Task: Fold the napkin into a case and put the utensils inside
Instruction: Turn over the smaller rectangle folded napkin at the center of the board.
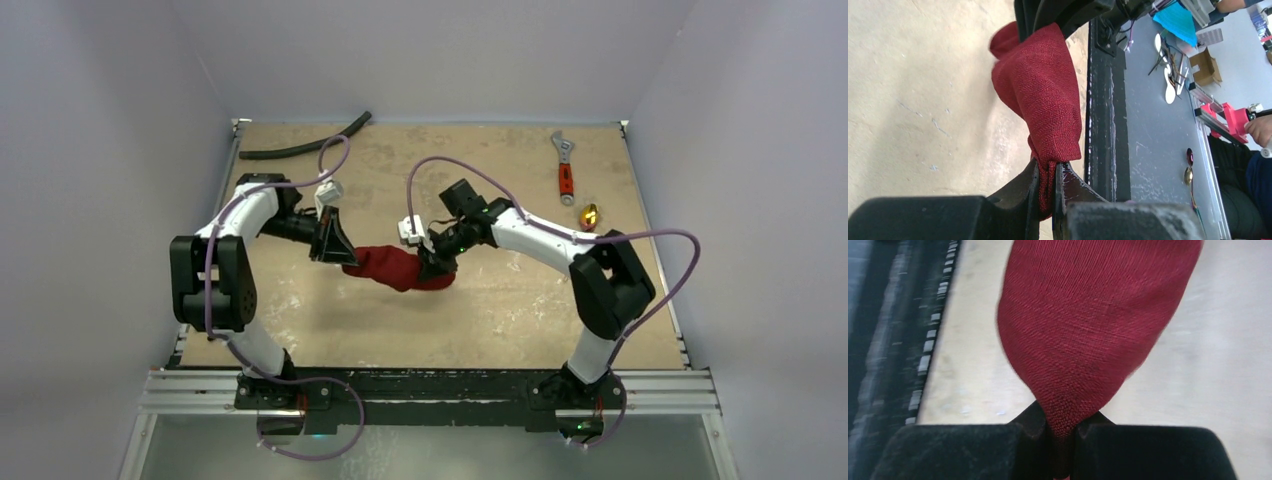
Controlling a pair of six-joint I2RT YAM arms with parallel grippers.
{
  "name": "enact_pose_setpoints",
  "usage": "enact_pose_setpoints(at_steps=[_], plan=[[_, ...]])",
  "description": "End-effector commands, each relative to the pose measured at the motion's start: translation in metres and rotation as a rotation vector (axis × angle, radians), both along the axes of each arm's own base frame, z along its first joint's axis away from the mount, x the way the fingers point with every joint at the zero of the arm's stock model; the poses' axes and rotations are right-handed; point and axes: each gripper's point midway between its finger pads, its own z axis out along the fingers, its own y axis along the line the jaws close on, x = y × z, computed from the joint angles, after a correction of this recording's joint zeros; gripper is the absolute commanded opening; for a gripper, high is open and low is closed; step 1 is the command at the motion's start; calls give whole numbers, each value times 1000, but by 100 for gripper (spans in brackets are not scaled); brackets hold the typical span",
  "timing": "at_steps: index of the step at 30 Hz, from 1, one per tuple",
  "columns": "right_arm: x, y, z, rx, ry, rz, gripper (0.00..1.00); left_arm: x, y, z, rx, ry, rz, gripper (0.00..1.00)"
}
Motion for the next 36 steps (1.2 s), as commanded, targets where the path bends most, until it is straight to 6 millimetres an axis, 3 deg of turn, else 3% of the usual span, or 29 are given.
enact_pose_setpoints(at_steps=[1,3,5,10,16,19,23,25,26,27,28,31,33,35,36], plan=[[-88,-28,-29,-167,487,48,1,-14,7,-12,65,10,-24,0],[-99,-33,-47,-240,541,1,3,-21,11,-24,109,16,-47,0],[-104,-31,-50,-256,571,-20,4,-26,15,-35,135,26,-69,0],[-96,-34,-65,-350,612,-68,8,-11,27,-61,179,77,-83,0],[-62,-33,-99,-458,621,-121,15,12,35,-91,204,130,-26,0],[-44,-30,-108,-477,648,-145,19,34,41,-108,241,143,68,0],[-19,-24,-111,-465,624,-166,24,48,52,-130,308,171,157,0],[-6,-22,-111,-465,601,-180,33,54,57,-138,344,183,209,0],[-2,-20,-111,-465,591,-185,43,58,59,-140,360,181,235,0],[3,-19,-110,-464,575,-191,88,60,60,-142,377,184,260,0],[7,-19,-109,-465,565,-200,97,61,62,-145,389,192,284,0],[19,-18,-105,-455,527,-225,99,67,66,-150,425,201,373,0],[24,-18,-98,-443,507,-239,99,73,69,-150,442,195,428,17],[30,-19,-91,-429,483,-262,99,81,71,-145,447,175,473,61],[34,-20,-88,-426,465,-281,99,85,72,-140,450,157,488,74]])
